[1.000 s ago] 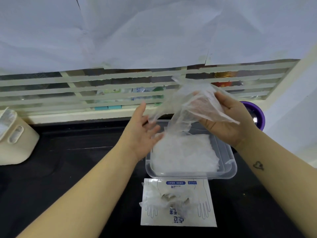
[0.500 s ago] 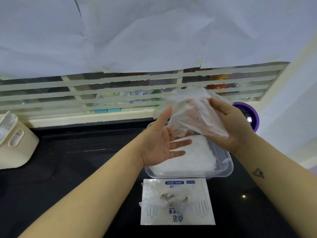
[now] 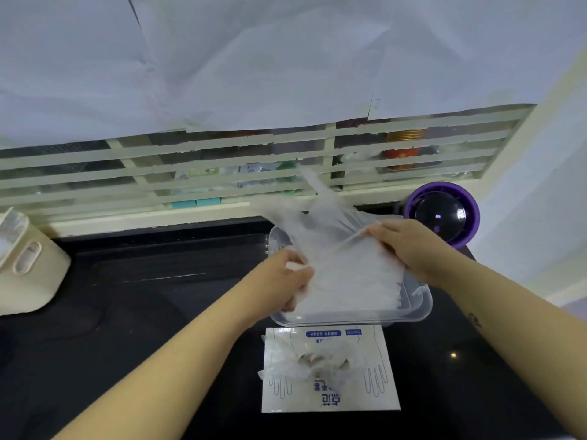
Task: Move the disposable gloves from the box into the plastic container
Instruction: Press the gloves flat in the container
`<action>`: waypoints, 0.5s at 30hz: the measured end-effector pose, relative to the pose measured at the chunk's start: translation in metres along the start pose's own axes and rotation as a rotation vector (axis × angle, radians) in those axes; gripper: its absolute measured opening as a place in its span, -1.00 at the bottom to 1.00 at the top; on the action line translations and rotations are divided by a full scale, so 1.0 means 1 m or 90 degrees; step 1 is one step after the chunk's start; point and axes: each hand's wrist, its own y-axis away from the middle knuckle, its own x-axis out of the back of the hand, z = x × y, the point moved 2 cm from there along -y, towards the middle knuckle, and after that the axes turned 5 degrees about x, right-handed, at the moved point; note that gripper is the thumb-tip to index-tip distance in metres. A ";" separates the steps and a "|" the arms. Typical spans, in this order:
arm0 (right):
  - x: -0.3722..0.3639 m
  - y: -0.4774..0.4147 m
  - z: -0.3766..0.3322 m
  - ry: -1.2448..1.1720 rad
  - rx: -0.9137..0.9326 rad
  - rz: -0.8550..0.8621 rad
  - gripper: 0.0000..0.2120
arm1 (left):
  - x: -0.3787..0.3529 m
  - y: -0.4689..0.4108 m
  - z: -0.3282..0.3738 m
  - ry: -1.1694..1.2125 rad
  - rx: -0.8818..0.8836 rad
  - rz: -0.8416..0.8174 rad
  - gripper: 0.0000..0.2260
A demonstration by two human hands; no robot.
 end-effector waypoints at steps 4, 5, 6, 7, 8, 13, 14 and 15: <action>0.001 -0.016 0.010 0.321 0.073 -0.001 -0.68 | 0.035 0.014 -0.019 -0.227 0.042 0.059 -0.85; 0.000 -0.019 0.011 0.358 0.086 0.002 -0.70 | 0.043 0.016 -0.019 -0.237 0.026 0.112 -0.87; -0.002 -0.021 0.013 0.394 0.100 0.010 -0.73 | 0.048 0.018 -0.015 -0.227 -0.003 0.165 -0.91; -0.004 -0.024 0.014 0.424 0.115 0.015 -0.77 | 0.049 0.019 -0.009 -0.216 -0.046 0.212 -0.94; -0.006 -0.025 0.014 0.444 0.126 0.018 -0.81 | 0.047 0.019 -0.001 -0.219 -0.090 0.238 -0.97; -0.006 -0.017 -0.002 0.357 0.137 -0.046 -0.71 | 0.022 -0.010 0.022 -0.288 -0.202 0.202 -0.58; -0.003 -0.011 -0.013 0.297 0.145 -0.059 -0.71 | 0.023 -0.018 0.025 -0.250 -0.194 0.207 -0.50; 0.001 -0.004 -0.027 0.210 0.154 -0.068 -0.74 | 0.026 -0.023 0.027 -0.184 -0.179 0.211 -0.45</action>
